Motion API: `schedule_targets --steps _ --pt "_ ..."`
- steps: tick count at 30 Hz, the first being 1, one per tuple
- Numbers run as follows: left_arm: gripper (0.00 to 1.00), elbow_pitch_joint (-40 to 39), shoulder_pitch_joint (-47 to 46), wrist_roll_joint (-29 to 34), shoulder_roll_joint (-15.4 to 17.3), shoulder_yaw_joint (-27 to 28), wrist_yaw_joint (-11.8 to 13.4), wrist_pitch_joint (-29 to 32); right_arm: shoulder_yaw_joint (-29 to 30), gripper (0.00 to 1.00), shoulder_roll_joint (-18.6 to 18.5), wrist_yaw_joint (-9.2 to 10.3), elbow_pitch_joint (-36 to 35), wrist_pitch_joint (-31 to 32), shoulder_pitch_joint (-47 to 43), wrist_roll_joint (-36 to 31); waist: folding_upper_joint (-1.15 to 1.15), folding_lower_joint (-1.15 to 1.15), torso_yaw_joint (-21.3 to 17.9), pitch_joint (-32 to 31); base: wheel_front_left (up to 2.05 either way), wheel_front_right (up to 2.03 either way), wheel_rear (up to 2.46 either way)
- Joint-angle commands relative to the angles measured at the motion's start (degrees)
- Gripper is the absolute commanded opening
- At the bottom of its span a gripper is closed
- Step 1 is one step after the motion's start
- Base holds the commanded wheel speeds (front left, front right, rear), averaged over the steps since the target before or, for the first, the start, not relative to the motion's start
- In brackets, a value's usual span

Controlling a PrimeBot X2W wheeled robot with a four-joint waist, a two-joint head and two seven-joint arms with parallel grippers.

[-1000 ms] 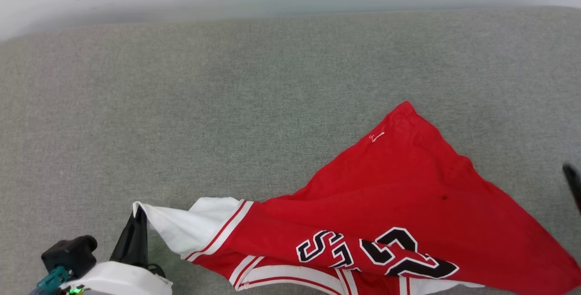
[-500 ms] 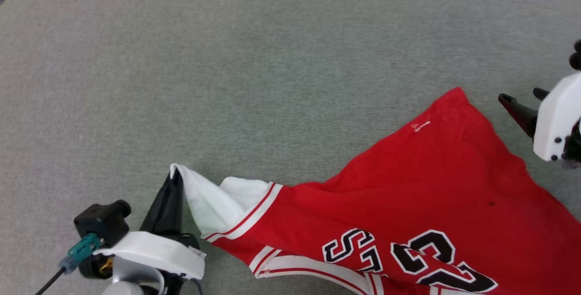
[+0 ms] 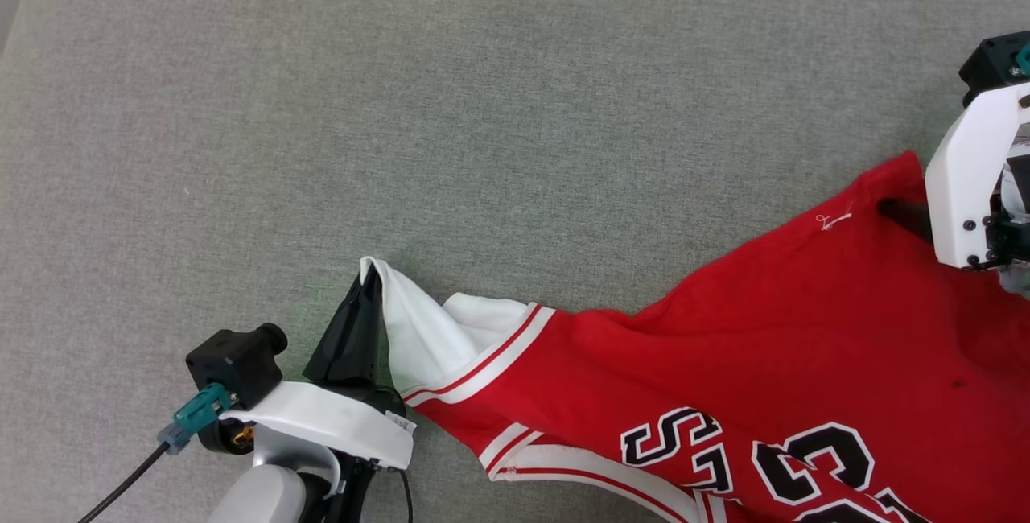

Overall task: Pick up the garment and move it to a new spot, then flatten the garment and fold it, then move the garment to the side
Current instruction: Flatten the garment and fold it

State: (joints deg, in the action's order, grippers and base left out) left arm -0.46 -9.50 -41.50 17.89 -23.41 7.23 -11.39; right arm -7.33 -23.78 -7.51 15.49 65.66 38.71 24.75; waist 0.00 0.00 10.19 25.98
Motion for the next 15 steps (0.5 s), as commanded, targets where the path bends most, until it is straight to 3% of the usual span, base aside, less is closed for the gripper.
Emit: schedule_targets --steps 1,2,3,4,11,14,15 --pt "0.00 0.37 -0.76 0.29 -0.11 0.01 -0.24 -0.43 -1.40 1.00 1.07 0.04 3.42 1.89 -3.15 0.21 0.00 0.00 0.33 0.43 0.00 0.00 0.00" --pt "0.00 0.63 -0.96 0.29 -0.24 -0.09 -0.38 -0.53 -1.58 0.47 1.21 0.04 3.58 2.40 -3.60 0.32 0.00 0.00 0.37 0.47 0.00 0.00 0.00" --pt "0.00 0.84 -1.19 0.30 -0.30 -0.15 -0.47 -0.54 -1.73 0.31 1.44 0.04 3.62 2.82 -3.97 0.55 0.00 0.00 0.39 0.44 0.00 0.00 0.00" --pt "0.00 1.07 -1.41 0.34 -0.23 -0.14 -0.56 -0.63 -1.80 0.00 1.62 0.04 3.52 3.19 -4.19 0.76 0.00 0.00 0.36 0.39 0.00 0.00 0.00" --pt "0.00 1.70 -2.38 0.66 1.36 0.57 -0.60 -0.54 -2.18 0.00 0.79 0.04 0.21 0.09 -1.54 2.34 0.00 0.00 -0.63 -2.12 0.00 0.00 0.00" --pt "0.00 1.24 -4.20 1.66 3.22 0.75 -1.09 0.39 -1.87 0.00 -0.62 0.04 -1.64 -3.23 0.31 2.22 0.00 0.00 -0.92 -4.16 0.00 0.00 0.00" --pt "0.00 0.86 -7.44 2.51 5.59 1.49 -1.59 1.82 -1.27 0.00 -1.24 0.04 -2.62 -6.66 1.93 1.82 0.00 0.00 -1.52 -6.68 0.00 0.00 0.00"
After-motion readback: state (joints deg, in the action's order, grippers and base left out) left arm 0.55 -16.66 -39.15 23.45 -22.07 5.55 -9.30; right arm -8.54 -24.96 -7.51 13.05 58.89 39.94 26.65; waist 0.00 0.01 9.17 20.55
